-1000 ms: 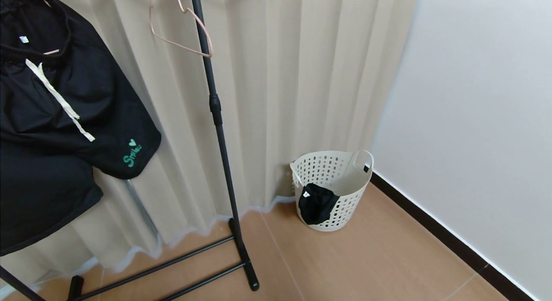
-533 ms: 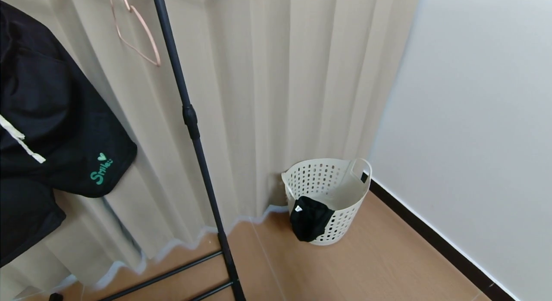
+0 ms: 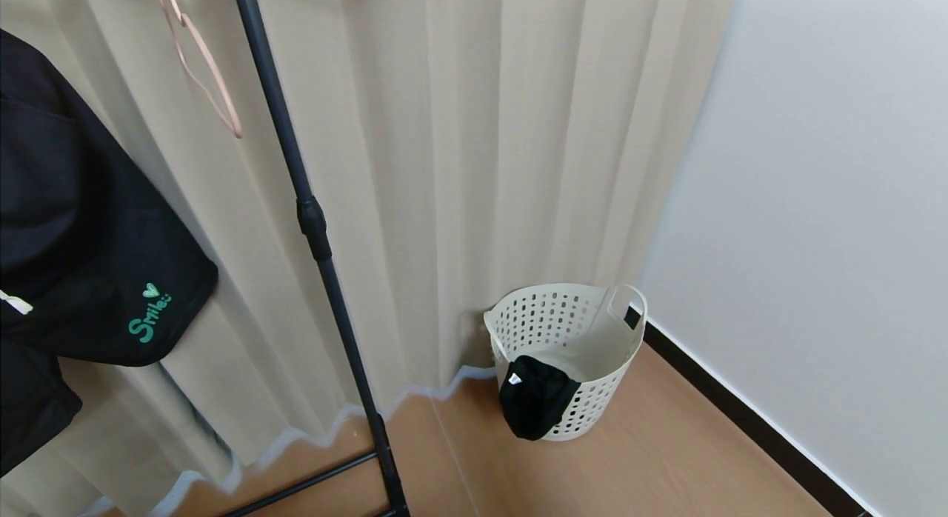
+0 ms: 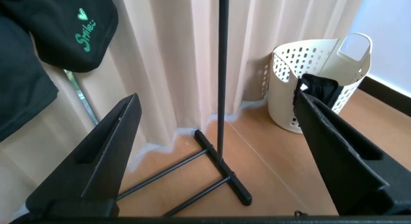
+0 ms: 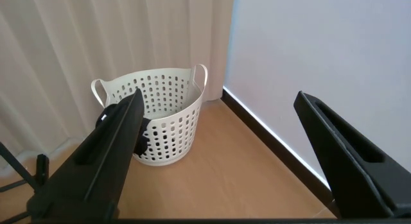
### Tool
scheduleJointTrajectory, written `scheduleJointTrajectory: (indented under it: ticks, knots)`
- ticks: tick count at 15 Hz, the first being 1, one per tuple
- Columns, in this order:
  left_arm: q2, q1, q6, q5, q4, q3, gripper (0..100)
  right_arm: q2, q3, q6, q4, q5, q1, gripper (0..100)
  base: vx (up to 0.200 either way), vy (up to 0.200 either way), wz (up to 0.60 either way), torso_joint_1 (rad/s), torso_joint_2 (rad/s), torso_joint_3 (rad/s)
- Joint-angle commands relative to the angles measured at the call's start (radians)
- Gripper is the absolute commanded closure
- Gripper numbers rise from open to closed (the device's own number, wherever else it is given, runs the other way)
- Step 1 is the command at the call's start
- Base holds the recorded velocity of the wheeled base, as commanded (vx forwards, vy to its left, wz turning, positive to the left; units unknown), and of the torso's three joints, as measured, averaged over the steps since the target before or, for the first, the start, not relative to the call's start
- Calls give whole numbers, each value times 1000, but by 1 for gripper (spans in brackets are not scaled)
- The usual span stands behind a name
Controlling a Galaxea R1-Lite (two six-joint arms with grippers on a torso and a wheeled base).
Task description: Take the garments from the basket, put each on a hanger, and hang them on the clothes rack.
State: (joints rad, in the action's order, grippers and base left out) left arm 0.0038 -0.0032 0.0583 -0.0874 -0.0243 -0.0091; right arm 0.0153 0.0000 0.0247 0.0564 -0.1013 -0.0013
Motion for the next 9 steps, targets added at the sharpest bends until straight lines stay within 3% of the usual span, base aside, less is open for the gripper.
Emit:
scheduleJointTrajectory:
  ticks: [1,5,9]
  knots:
    - [1,0,-2,0,0,0,0,2,0,0,0,0,0,0,0,0,0,0,0,0]
    - [1,0,-3,0,0,0,0,2,0,0,0,0,0,0,0,0,0,0,0,0]
    - [2,0,-8,2,0,-2,0,2,0,0,0,0,0,0,0,0,0,0,-2,-150]
